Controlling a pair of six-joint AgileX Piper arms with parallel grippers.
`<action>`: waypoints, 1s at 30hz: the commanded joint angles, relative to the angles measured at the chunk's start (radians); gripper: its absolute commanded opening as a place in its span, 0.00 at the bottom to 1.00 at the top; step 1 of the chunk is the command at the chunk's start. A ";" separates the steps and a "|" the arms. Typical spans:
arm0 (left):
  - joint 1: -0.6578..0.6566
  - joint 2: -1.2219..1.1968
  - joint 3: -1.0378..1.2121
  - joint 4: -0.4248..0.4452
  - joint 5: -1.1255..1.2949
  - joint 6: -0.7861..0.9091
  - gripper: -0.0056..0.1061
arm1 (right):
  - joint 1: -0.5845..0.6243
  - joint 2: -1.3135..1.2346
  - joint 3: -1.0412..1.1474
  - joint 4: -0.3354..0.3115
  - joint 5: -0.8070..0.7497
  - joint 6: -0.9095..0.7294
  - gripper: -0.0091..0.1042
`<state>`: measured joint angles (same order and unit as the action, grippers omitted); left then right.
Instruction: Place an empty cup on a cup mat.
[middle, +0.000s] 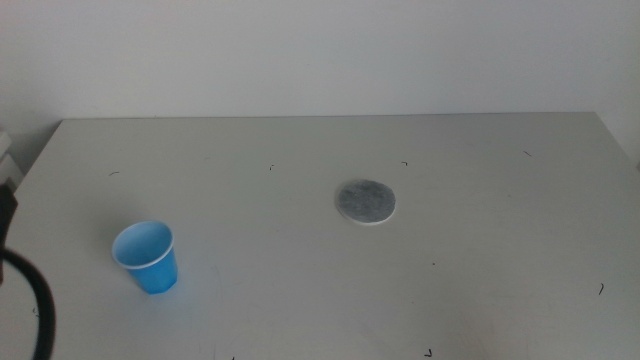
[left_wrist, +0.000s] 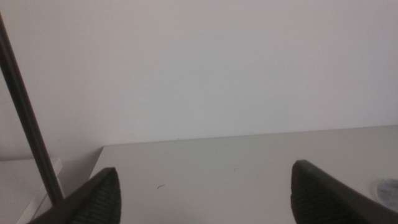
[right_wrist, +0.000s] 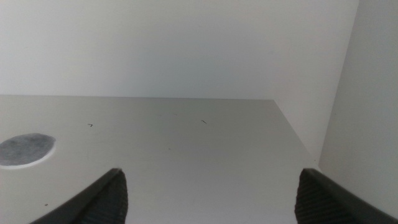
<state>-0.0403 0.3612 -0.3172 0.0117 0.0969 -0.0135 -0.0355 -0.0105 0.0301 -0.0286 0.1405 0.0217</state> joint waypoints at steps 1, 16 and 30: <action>0.000 0.104 -0.142 -0.012 -0.041 -0.014 0.99 | 0.000 -0.026 -0.008 -0.014 -0.075 -0.005 0.91; 0.000 0.568 -0.938 -0.021 0.710 -0.014 0.99 | 0.000 -0.026 -0.008 -0.014 -0.075 -0.005 0.91; 0.000 0.889 -1.261 -0.022 1.126 -0.014 0.99 | 0.000 -0.026 -0.008 -0.014 -0.075 -0.005 0.91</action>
<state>-0.0403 1.2516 -1.5443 0.0000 1.2424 -0.0164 -0.0355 -0.0105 0.0301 -0.0286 0.1405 0.0217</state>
